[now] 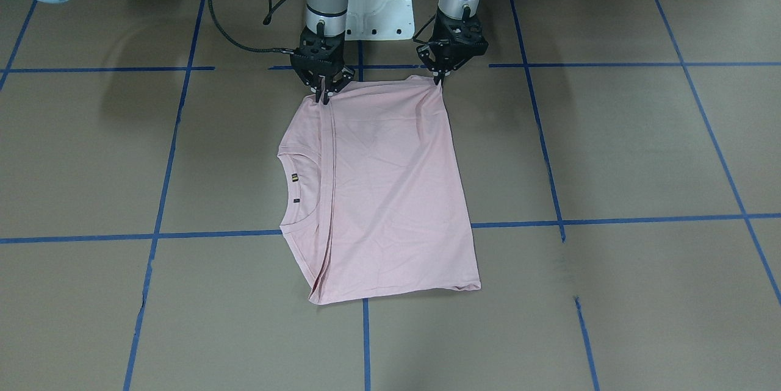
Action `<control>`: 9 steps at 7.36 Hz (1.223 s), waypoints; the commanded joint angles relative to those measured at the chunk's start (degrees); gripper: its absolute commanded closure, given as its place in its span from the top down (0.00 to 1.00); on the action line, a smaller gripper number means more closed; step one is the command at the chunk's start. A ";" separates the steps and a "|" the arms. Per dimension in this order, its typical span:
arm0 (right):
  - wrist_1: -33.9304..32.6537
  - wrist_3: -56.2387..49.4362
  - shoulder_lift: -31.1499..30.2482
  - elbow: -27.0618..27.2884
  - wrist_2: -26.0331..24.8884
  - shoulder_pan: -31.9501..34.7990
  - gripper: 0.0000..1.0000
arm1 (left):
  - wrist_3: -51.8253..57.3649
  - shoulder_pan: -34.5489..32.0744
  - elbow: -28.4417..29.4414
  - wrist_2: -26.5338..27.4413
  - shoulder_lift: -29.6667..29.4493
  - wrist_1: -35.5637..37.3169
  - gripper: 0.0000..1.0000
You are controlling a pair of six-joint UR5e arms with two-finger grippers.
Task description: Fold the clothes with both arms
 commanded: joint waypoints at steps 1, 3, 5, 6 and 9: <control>-0.07 0.11 -0.02 0.05 0.01 -0.03 0.00 | 0.00 0.00 0.00 0.00 -0.15 0.00 0.00; -0.07 -0.42 -0.19 2.50 0.01 0.58 0.00 | 0.00 0.00 0.17 0.00 -0.15 0.00 0.00; -0.07 -0.16 -0.11 2.69 0.01 0.76 0.00 | 0.00 0.00 0.44 0.00 -0.15 0.00 0.00; -0.16 -0.42 -0.11 3.30 0.01 1.11 0.00 | 0.00 0.00 0.44 0.00 -0.32 0.00 0.00; -7.59 -0.60 -0.28 13.10 0.62 1.46 0.00 | 4.81 -1.65 -9.79 -6.45 0.11 2.19 0.00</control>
